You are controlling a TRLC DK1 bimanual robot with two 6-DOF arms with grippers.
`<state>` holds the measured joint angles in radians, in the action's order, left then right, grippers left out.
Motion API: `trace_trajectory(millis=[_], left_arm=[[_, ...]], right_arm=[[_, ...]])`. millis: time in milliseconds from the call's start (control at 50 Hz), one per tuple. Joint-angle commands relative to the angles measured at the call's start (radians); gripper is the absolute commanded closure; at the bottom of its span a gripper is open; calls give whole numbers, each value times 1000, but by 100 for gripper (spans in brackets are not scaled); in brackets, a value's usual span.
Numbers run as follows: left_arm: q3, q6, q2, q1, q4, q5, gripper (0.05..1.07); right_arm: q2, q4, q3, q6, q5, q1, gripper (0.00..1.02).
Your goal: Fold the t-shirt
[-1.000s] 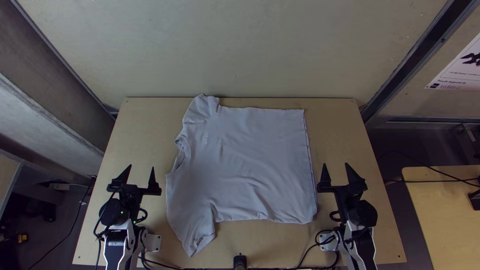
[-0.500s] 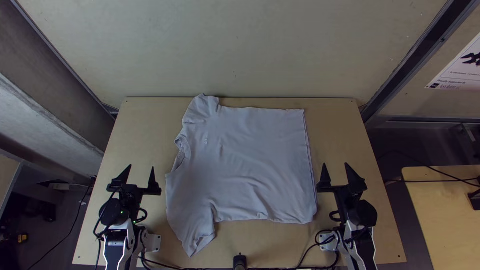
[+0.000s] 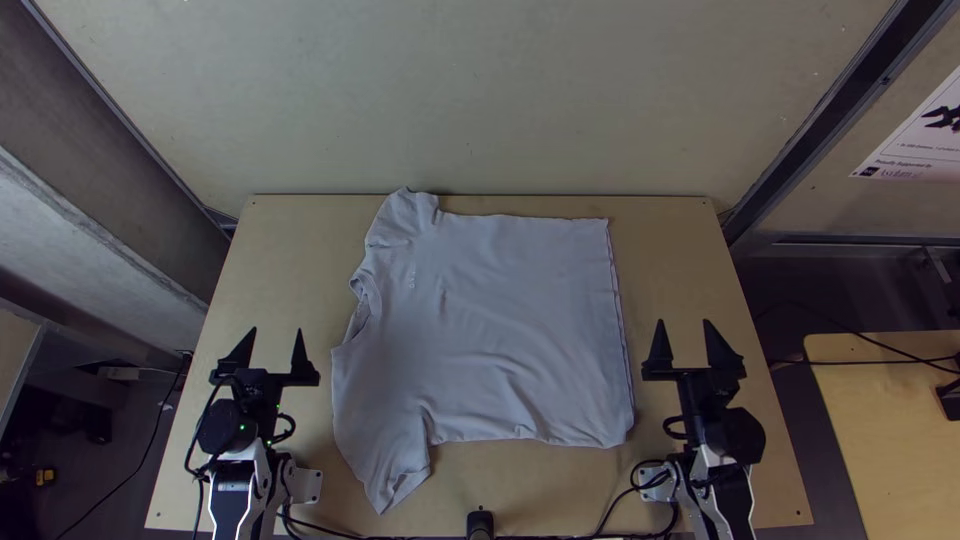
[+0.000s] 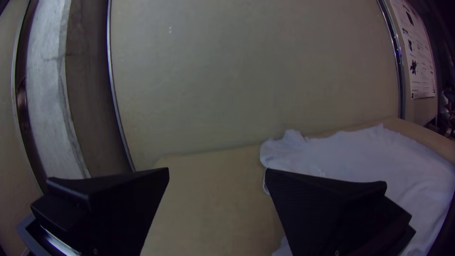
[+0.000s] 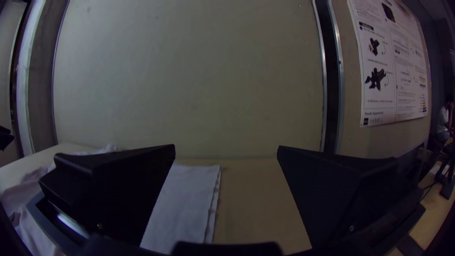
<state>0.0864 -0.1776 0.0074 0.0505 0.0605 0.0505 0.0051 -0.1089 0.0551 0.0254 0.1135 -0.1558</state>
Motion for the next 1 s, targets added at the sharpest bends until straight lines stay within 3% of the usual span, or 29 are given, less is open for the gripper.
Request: trace_trajectory(millis=[0, 180, 660, 980], left_arm=[[18, -19, -4, 2, -42, 8, 10], [148, -13, 132, -15, -73, -6, 10], [730, 43, 735, -69, -114, -9, 10], [1081, 107, 1059, -92, 35, -6, 10]], right_arm=[[-5, -37, 75, -21, 3, 1, 3], [61, -83, 172, -41, 2, -11, 3], [641, -130, 646, -47, 2, -18, 3], [941, -60, 899, -32, 3, -14, 3]])
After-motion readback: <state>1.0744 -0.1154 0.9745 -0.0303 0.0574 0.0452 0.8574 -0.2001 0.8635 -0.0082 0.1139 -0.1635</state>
